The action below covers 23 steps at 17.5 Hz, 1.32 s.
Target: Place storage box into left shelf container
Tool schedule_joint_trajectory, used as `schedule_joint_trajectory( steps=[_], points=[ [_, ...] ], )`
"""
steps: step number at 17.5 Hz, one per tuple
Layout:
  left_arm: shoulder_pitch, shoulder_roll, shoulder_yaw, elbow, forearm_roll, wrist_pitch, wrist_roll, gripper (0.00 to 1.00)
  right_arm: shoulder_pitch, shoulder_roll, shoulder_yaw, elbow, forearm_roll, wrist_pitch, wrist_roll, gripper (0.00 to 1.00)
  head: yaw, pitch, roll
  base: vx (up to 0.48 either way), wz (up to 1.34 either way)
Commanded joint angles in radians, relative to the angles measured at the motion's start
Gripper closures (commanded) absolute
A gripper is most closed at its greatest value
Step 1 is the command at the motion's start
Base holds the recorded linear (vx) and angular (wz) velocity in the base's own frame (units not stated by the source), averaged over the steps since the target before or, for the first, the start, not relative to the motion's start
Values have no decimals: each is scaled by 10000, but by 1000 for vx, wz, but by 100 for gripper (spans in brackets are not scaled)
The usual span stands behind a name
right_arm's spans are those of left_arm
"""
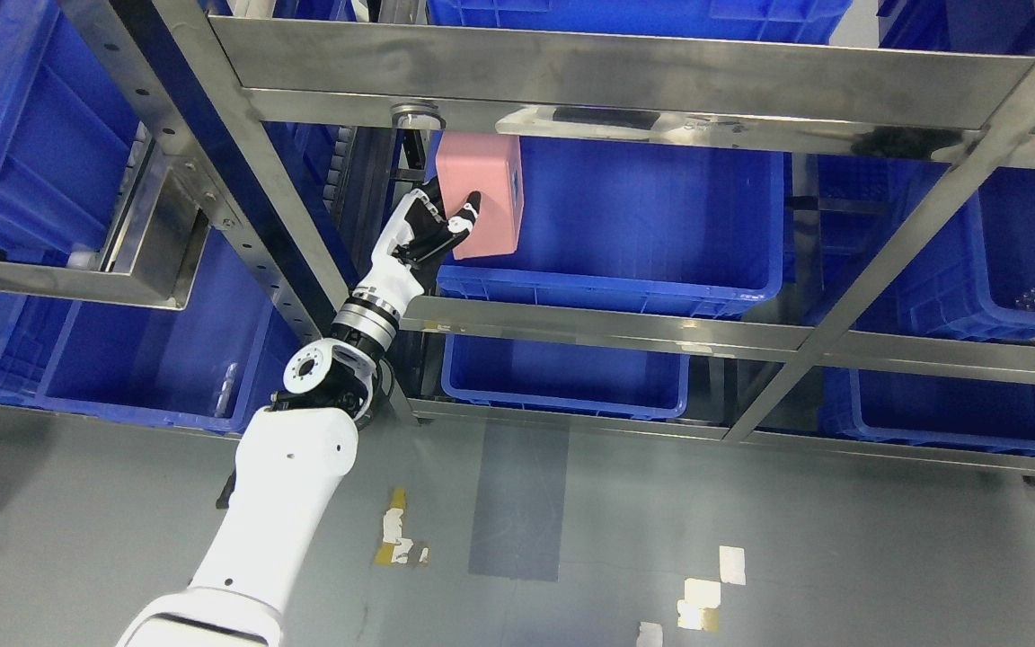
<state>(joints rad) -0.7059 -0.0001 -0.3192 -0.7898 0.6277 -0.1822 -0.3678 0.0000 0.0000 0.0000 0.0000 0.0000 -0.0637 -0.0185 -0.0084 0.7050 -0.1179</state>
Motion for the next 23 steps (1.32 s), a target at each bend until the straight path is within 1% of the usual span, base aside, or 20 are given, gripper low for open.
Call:
schedule_joint_trajectory(
  steps=[1,3,6,7,8,9,10,12,13,14,15,18,20,21,23],
  points=[
    [-565,175,-59,2008,135,211,-3,94,-61,-175,-30,-175,-15,-7,63,0,0,0,0,0,0],
    [-595,175,-320,2008,90,212,-3,92,-61,-175,-30,-175,-15,-7,47,0,0,0,0,0,0],
    [-611,175,-964,1855,-49,196,-3,87,-61,-175,-30,-175,-15,-7,47,0,0,0,0,0,0],
    [-657,175,-1132,1687,-64,196,-3,79,-61,-175,-30,-175,-15,-7,62,0,0,0,0,0,0],
    [-733,175,-1362,1579,-79,196,-3,66,-61,-175,-30,-175,-15,-7,47,0,0,0,0,0,0],
    [-779,175,-1728,1563,-201,196,-3,50,-61,-175,-30,-175,-15,-7,47,0,0,0,0,0,0],
    [-780,175,-1854,1563,-415,166,12,42,-76,-175,-30,-175,-15,-7,62,0,0,0,0,0,0],
    [-886,175,-1840,1563,-539,28,58,29,-61,-175,-30,-175,-15,-7,63,0,0,0,0,0,0],
    [-993,175,-1809,1548,-540,-79,89,18,-61,-175,-30,-175,-15,-7,63,0,0,0,0,0,0],
    [-1040,175,-1627,1487,-540,-429,119,6,-61,-175,-30,-175,-15,-7,47,0,0,0,0,0,0],
    [-1040,175,-1397,1319,-540,-767,135,1,-61,-175,-30,-175,-15,-7,47,0,0,0,0,0,0],
    [-583,175,-753,676,-555,-1565,165,1,-61,-175,-30,-175,-15,-7,63,0,0,0,0,0,0],
    [-31,175,89,-258,-570,-1782,181,1,-61,-175,-30,-175,-15,-7,47,0,0,0,0,0,0],
    [443,175,427,-1007,-631,-1813,181,1,-61,-175,-30,-175,-15,-7,62,0,0,0,0,0,0],
    [2630,175,1239,-4128,-2173,-1828,181,1,-61,-175,-30,-175,-15,-7,47,0,0,0,0,0,0]
  ],
)
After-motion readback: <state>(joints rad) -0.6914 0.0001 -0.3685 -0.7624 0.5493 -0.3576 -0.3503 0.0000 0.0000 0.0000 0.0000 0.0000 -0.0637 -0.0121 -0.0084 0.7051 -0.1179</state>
